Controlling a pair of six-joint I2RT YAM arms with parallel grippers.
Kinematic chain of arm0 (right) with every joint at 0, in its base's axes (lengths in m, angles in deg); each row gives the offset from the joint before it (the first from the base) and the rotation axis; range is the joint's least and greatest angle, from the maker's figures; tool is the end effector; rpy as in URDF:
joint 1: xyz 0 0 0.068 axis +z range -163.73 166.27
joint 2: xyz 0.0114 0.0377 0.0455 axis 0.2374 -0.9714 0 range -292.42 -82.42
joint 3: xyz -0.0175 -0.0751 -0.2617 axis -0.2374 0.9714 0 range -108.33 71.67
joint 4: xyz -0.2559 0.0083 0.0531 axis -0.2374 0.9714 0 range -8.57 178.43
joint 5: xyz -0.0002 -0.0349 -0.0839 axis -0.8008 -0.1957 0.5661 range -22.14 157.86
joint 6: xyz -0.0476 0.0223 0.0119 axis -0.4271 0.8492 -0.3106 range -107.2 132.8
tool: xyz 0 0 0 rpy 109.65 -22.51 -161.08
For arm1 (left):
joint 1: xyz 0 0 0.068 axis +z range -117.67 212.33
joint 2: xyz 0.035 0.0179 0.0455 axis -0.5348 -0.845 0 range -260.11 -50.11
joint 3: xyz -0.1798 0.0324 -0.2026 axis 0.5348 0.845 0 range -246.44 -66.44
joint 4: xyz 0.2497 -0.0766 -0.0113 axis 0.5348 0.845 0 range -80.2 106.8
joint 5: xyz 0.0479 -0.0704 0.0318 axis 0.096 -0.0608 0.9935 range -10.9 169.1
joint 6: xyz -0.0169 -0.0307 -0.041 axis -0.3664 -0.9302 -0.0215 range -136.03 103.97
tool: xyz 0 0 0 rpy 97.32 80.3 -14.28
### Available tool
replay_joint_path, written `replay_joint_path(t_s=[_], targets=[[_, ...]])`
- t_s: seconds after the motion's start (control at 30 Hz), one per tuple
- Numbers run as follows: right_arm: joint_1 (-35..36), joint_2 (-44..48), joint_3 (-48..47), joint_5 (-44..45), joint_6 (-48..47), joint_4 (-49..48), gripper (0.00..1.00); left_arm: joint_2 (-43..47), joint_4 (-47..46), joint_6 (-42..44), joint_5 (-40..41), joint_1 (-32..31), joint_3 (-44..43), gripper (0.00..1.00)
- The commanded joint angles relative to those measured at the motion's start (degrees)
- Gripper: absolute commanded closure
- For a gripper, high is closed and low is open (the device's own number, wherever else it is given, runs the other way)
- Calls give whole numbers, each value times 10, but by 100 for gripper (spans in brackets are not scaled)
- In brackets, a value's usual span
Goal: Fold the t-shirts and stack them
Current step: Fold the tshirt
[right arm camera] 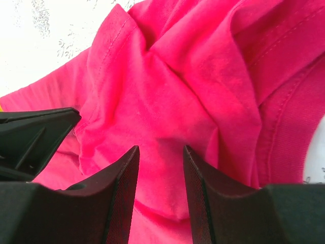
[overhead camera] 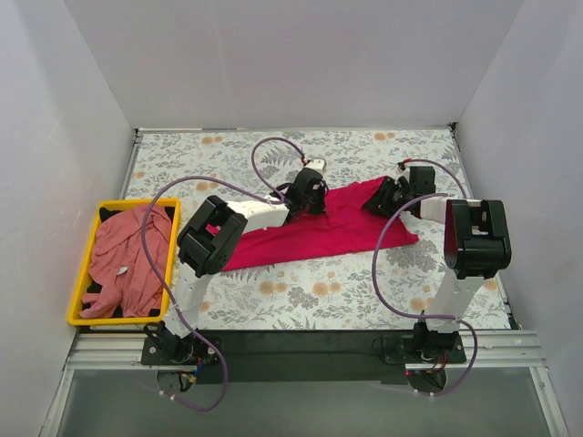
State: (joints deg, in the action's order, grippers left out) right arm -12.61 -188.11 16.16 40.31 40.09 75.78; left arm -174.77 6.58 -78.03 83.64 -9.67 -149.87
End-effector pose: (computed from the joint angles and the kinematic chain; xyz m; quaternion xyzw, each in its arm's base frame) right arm 0.3692 0.0238 0.1439 0.1131 0.8934 0.3050 0.3100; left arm 0.3587 -0.3191 0.1469 -0.1730 0.8815 -0.3232 0.2977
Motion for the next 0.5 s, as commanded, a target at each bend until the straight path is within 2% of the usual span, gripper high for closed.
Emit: replay_joint_path(t_s=[0.0,0.23,0.27,0.37,0.4,0.47], targets=[[-6,12,6,19,-7,-18,53,3,12,-3,44,0,8,100],[-24,28,0,8,-14,-17,53,5,26,-23,64,5,4,99],[-23,32,-2,2,-14,-16,53,13,26,-23,62,5,2,90],[-18,55,0,-2,-8,-16,53,35,28,-23,64,5,-7,80],[-18,62,2,-2,-6,-16,53,42,29,-21,65,5,-8,74],[-16,87,11,2,4,-16,52,61,47,-15,79,5,-14,69]])
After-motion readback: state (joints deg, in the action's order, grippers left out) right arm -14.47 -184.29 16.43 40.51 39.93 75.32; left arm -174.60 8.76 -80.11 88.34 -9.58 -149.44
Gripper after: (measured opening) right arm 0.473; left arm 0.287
